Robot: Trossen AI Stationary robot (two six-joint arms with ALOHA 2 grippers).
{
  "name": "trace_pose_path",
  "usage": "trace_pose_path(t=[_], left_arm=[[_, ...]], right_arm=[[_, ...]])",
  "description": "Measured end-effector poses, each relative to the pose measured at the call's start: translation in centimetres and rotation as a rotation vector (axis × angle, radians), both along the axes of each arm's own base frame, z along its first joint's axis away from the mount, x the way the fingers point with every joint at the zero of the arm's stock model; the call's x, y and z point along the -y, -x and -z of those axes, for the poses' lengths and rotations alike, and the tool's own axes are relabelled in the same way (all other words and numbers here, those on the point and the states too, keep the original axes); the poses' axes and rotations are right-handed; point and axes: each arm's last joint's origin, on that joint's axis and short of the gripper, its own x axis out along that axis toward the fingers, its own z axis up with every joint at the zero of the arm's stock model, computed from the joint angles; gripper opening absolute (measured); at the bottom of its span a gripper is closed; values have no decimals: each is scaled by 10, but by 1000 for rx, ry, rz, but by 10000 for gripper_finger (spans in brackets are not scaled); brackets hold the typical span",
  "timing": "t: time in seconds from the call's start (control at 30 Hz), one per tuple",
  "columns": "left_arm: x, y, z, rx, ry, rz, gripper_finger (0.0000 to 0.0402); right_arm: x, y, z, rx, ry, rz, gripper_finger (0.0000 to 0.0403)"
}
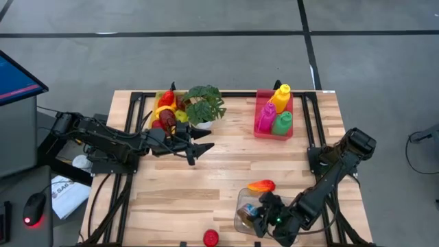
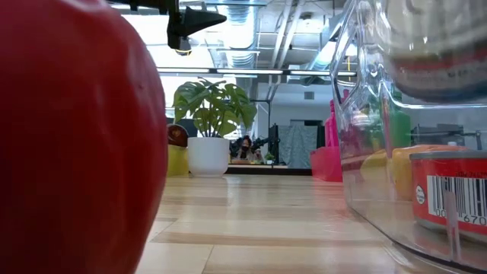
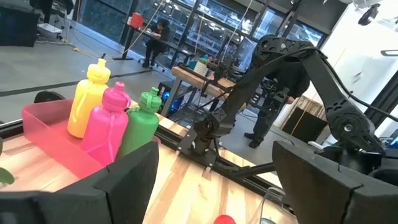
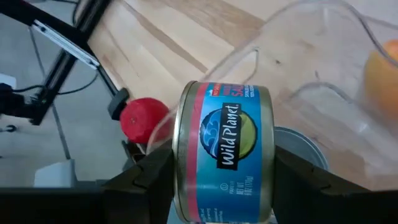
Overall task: Pick & Place Food Item
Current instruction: Put the blue pink tuna can into the transparent bin
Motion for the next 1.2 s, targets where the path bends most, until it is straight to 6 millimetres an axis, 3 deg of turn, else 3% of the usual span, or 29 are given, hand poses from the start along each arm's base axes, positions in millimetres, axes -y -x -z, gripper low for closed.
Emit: trace_pose_path(t=[0.1, 0.2, 0.37, 0.5, 0.73, 0.9, 1.2], left_arm=[[0, 0, 0, -1, 0, 0, 305], [0, 0, 0, -3, 0, 0, 305], [0, 0, 0, -2, 0, 0, 305], [0, 0, 0, -2, 0, 0, 305], [0, 0, 0, -2, 0, 0, 305], [0, 0, 0, -2, 0, 0, 305], [0, 0, 0, -2, 0, 1, 305]], right_arm=[[1, 2, 6, -15, -23, 8, 200], [4, 8, 25, -4, -72, 36, 208], [6, 10, 43, 84, -171, 27, 196], [5, 10, 44, 80, -184, 2, 200], [7, 13, 48, 5, -167, -30, 280], [9, 15, 51, -52, -169, -45, 315], [15, 20, 52, -156, -163, -65, 323]])
